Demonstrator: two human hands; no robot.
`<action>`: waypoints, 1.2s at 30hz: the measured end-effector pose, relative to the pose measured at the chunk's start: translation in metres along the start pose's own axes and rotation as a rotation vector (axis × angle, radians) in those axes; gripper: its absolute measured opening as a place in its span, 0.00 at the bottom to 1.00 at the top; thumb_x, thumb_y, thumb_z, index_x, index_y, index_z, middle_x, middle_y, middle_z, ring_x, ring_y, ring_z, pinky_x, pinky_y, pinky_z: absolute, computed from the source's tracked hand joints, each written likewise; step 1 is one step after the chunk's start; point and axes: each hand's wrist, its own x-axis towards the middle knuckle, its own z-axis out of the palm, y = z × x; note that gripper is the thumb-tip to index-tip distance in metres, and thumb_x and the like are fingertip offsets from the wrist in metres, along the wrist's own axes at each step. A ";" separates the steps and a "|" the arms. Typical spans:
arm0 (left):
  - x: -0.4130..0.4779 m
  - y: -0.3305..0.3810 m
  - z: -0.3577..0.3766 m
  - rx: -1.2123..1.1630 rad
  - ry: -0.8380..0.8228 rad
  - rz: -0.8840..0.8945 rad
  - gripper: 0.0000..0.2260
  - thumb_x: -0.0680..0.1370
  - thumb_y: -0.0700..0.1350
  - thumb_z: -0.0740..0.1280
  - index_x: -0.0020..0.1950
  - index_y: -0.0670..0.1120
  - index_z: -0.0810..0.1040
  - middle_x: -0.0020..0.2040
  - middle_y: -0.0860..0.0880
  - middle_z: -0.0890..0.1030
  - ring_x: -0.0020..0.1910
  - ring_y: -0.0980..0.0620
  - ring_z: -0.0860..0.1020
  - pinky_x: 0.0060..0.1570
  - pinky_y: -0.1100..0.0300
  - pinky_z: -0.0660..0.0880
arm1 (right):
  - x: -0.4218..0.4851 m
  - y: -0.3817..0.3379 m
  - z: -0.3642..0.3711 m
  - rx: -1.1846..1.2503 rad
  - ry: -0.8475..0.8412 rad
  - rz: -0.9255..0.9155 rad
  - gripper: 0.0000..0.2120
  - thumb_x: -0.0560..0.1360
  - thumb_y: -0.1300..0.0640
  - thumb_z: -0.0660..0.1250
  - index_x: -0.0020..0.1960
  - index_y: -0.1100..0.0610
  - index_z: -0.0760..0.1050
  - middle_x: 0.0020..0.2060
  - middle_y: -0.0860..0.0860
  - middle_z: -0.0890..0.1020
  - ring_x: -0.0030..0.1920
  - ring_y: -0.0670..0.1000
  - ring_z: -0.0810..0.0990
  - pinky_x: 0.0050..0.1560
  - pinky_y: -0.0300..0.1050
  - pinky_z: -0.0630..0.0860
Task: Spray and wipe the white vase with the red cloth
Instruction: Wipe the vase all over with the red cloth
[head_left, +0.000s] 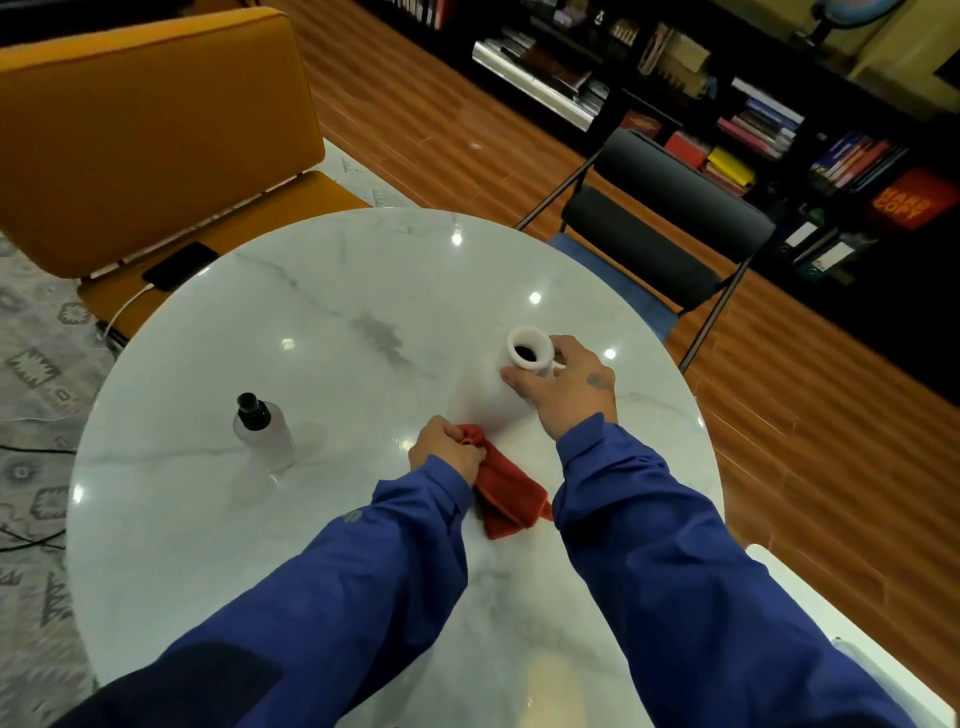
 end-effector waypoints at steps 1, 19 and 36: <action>0.001 0.000 -0.002 -0.027 0.002 -0.013 0.12 0.70 0.41 0.72 0.39 0.49 0.69 0.45 0.47 0.78 0.41 0.48 0.75 0.39 0.59 0.70 | -0.001 0.000 0.000 -0.009 0.003 -0.001 0.22 0.66 0.46 0.77 0.57 0.51 0.76 0.47 0.47 0.78 0.46 0.50 0.78 0.42 0.42 0.72; 0.025 0.018 -0.032 0.187 0.022 0.105 0.09 0.70 0.43 0.70 0.50 0.49 0.79 0.51 0.43 0.82 0.51 0.40 0.79 0.48 0.58 0.74 | 0.000 0.003 -0.006 -0.032 0.003 0.020 0.22 0.67 0.44 0.75 0.57 0.50 0.75 0.44 0.45 0.76 0.45 0.51 0.77 0.44 0.46 0.75; -0.053 0.037 -0.007 -0.157 -0.452 0.075 0.13 0.72 0.33 0.71 0.55 0.41 0.78 0.46 0.43 0.79 0.44 0.44 0.79 0.41 0.50 0.79 | -0.086 0.092 0.000 0.598 -0.266 0.092 0.25 0.68 0.64 0.75 0.59 0.44 0.77 0.57 0.45 0.81 0.56 0.51 0.81 0.59 0.51 0.78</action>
